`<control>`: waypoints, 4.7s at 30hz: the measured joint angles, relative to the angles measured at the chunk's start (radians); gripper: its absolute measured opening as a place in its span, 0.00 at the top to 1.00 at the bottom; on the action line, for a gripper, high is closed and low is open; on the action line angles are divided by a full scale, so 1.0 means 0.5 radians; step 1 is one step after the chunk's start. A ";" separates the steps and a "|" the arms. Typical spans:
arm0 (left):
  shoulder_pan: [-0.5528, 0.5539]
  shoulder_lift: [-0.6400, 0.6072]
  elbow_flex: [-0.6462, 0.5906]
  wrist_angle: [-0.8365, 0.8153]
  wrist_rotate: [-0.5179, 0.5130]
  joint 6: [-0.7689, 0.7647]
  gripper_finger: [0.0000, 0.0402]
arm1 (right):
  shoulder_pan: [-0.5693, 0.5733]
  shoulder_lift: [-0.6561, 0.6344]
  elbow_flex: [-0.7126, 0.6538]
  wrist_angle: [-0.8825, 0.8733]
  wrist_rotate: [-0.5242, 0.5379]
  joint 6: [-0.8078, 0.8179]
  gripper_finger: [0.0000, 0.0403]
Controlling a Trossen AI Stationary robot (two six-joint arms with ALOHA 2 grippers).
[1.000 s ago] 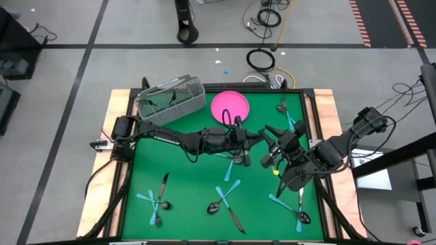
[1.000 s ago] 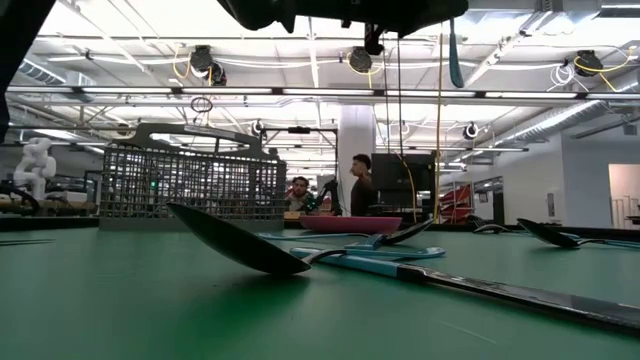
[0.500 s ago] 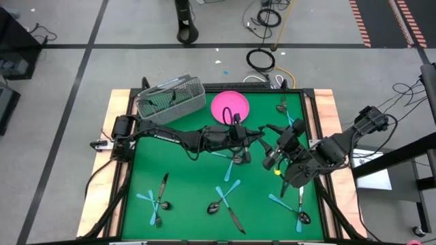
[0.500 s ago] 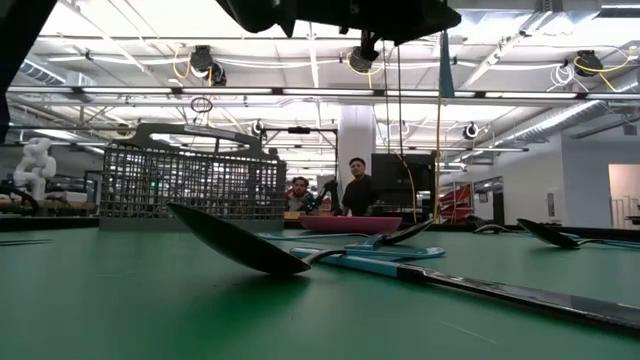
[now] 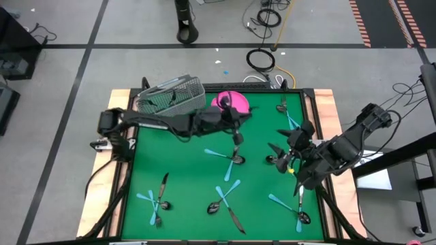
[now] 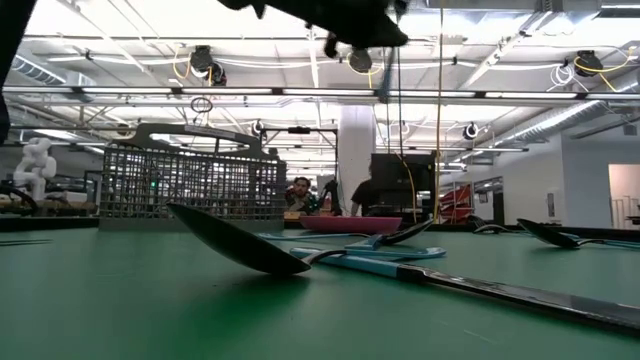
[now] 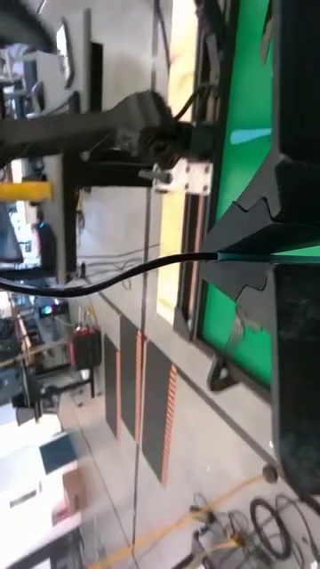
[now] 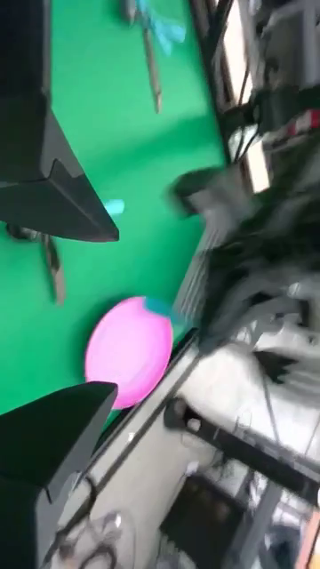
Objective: Sort silverware
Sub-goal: Put the blue fork into the gray silverware holder
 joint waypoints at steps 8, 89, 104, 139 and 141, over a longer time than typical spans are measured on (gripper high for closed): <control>0.134 -0.530 -0.260 -0.320 -0.168 -0.016 1.00 | 0.003 0.005 -0.318 -0.023 -0.028 0.270 0.35; 0.865 -1.514 -1.516 -0.909 -1.102 -1.009 0.87 | -0.277 0.002 -1.012 0.865 -0.421 -0.192 0.35; 0.697 -1.536 -1.515 -0.933 -1.009 -0.931 0.67 | -0.278 0.002 -1.012 0.940 -0.469 -0.199 0.35; 0.202 -1.778 -1.428 -0.707 -0.853 -0.751 0.67 | -0.435 0.002 -1.011 0.910 -0.832 -0.238 0.35; 0.174 -1.778 -1.428 -0.707 -0.847 -0.773 0.67 | -0.437 0.002 -1.011 0.910 -0.832 -0.249 0.35</control>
